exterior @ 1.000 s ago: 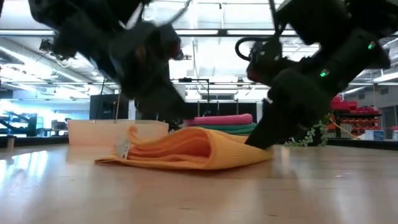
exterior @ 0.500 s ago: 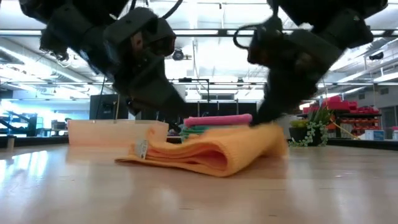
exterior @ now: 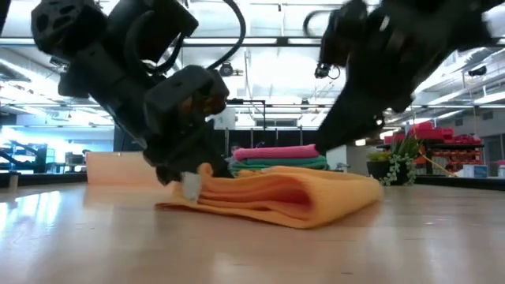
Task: Fold microfiber towels
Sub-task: Fold the orange towel
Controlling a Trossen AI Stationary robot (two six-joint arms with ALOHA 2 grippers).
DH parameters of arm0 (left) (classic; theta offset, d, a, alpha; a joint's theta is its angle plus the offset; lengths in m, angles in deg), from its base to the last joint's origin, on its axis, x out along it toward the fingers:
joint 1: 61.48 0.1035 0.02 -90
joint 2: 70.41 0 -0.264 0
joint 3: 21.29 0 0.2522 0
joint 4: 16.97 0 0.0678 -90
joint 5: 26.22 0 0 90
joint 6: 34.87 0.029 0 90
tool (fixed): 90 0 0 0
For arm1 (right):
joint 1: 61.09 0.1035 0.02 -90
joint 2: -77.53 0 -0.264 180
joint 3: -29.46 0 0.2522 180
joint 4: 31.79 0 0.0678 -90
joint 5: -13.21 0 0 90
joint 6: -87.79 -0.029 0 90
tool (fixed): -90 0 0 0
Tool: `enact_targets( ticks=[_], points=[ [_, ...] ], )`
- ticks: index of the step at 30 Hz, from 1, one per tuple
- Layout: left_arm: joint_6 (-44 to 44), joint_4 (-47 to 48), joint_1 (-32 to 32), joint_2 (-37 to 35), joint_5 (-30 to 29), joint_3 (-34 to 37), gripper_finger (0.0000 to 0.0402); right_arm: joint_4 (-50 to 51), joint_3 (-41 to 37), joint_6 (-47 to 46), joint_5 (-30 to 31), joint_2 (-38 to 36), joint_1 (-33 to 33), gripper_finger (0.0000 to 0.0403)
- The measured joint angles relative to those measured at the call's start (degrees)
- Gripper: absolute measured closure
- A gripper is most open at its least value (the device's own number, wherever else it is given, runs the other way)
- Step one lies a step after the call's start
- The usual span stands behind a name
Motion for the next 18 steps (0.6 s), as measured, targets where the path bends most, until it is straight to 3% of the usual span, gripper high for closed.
enact_targets(
  ticks=[6, 13, 18],
  points=[
    [-1.39, -6.72, -3.67, 3.55, 1.34, -2.24, 0.0393, -10.1, 0.24, -8.11, 10.86, 3.55, 9.02, 0.0222],
    [4.69, -5.6, -6.63, 6.2, 3.27, -13.97, 0.0389, -9.85, 4.21, -16.83, 11.62, 11.76, 17.18, 0.0246],
    [14.1, 12.99, -5.92, 3.01, 1.92, -21.92, 0.0396, -7.26, 10.25, -17.83, 12.56, 16.46, 21.65, 0.0262]
  ],
)
